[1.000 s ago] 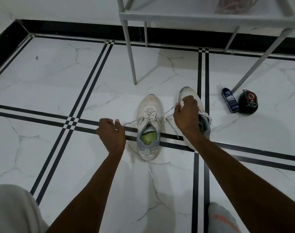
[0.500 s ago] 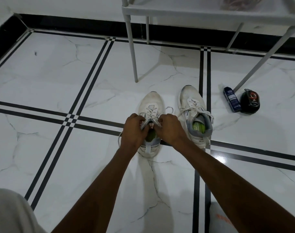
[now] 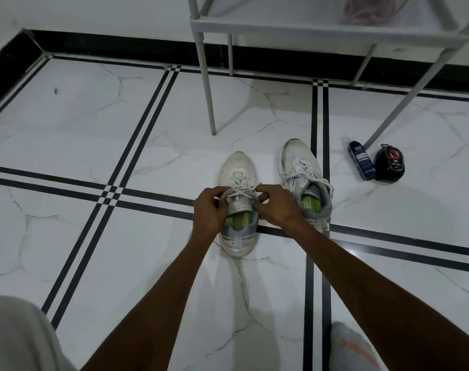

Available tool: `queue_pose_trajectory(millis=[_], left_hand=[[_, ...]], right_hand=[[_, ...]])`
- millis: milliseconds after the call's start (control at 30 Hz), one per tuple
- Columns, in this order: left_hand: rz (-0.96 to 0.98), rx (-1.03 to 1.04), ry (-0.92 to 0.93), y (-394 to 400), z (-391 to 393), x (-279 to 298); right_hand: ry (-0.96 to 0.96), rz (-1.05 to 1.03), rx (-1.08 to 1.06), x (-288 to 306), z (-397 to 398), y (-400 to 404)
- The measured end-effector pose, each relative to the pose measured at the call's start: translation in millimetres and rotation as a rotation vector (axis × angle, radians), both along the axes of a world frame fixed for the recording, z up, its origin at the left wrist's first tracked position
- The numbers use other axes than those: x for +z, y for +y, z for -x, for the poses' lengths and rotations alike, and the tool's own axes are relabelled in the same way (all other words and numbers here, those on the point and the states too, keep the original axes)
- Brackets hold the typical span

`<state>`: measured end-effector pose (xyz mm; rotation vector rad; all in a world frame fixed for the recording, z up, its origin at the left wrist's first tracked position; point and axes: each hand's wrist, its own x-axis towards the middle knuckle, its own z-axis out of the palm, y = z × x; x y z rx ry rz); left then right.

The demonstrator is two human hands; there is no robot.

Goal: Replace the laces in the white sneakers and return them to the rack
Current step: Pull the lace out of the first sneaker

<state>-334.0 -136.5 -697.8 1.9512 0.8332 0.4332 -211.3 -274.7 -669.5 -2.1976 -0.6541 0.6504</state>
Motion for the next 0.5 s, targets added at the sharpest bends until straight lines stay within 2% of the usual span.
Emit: queue_pose_trajectory(millis=[133,233,333,400,500], left_hand=[[0.057,0.057,-0.044,6.7,2.6,14.0],[0.178,-0.021,0.009,3.5,2.5,28.0],[0.562,-0.011,0.108,1.4,-5.2,46.8],[0.832,0.132,0.000,3.7,-10.9,57.5],[1.032,0.359,-0.219,24.6,-7.3,67.3]], right_hand=[[0.070,-0.085,-0.036,3.2,4.8,8.5],[0.225,-0.135,-0.123,10.6,5.4,10.3],[0.444,-0.120,-0.066,28.7,2.9,13.2],[0.650,-0.111,-0.099,35.5,-3.4,14.3],[0.917,-0.368,-0.253,42.2,-22.1,11.9]])
